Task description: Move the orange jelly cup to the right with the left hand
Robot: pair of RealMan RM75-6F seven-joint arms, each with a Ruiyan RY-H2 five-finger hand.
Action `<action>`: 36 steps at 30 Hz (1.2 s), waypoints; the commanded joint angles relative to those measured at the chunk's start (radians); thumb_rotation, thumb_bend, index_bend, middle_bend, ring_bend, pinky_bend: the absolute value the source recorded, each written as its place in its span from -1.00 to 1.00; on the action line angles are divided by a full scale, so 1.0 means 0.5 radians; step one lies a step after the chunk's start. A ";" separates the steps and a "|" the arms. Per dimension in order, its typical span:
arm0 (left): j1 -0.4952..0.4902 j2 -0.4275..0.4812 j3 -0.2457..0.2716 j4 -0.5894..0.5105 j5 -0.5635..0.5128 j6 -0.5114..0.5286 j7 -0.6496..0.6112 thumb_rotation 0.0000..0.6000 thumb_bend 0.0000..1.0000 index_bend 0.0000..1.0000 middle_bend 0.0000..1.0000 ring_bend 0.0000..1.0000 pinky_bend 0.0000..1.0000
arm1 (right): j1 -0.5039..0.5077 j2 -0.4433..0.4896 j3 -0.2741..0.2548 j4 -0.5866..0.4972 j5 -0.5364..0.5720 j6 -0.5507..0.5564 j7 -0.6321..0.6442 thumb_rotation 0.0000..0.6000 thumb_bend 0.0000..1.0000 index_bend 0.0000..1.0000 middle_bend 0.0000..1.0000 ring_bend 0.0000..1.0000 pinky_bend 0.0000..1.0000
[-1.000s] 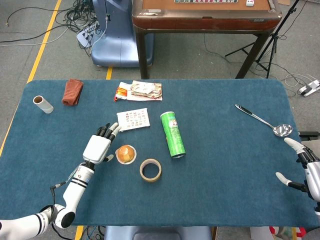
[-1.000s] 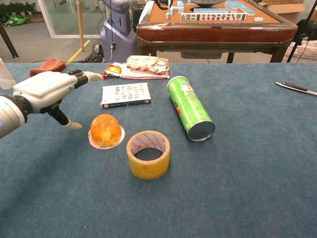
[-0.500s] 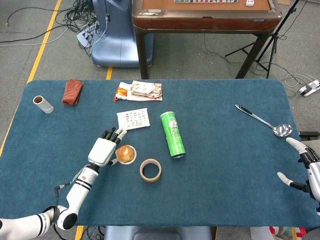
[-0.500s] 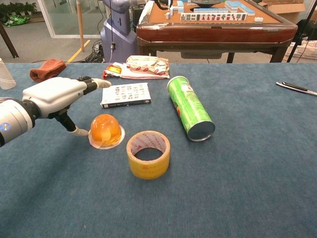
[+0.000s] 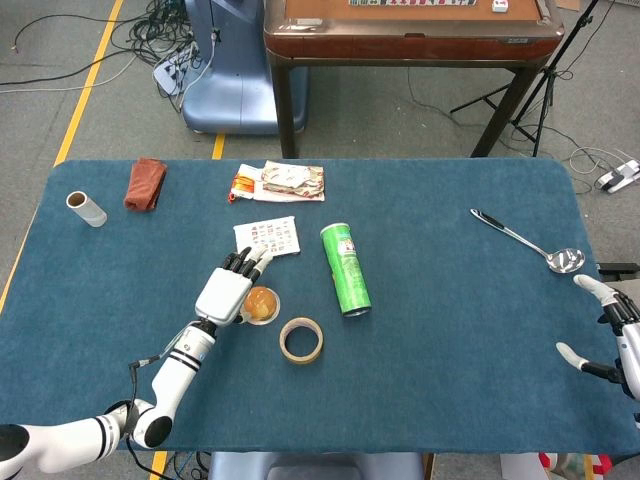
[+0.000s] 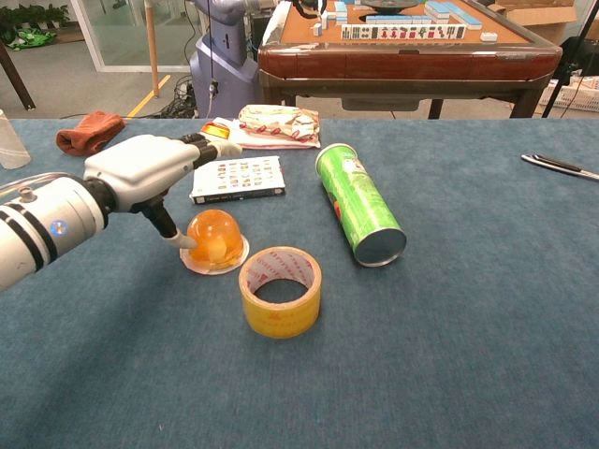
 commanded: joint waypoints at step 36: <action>-0.320 -0.253 -0.180 0.135 -0.276 -0.071 0.273 1.00 -1.00 -1.00 -1.00 -1.00 -0.75 | 0.001 0.022 -0.002 0.013 -0.007 -0.007 0.066 1.00 -0.76 -0.70 -0.57 -0.63 -0.07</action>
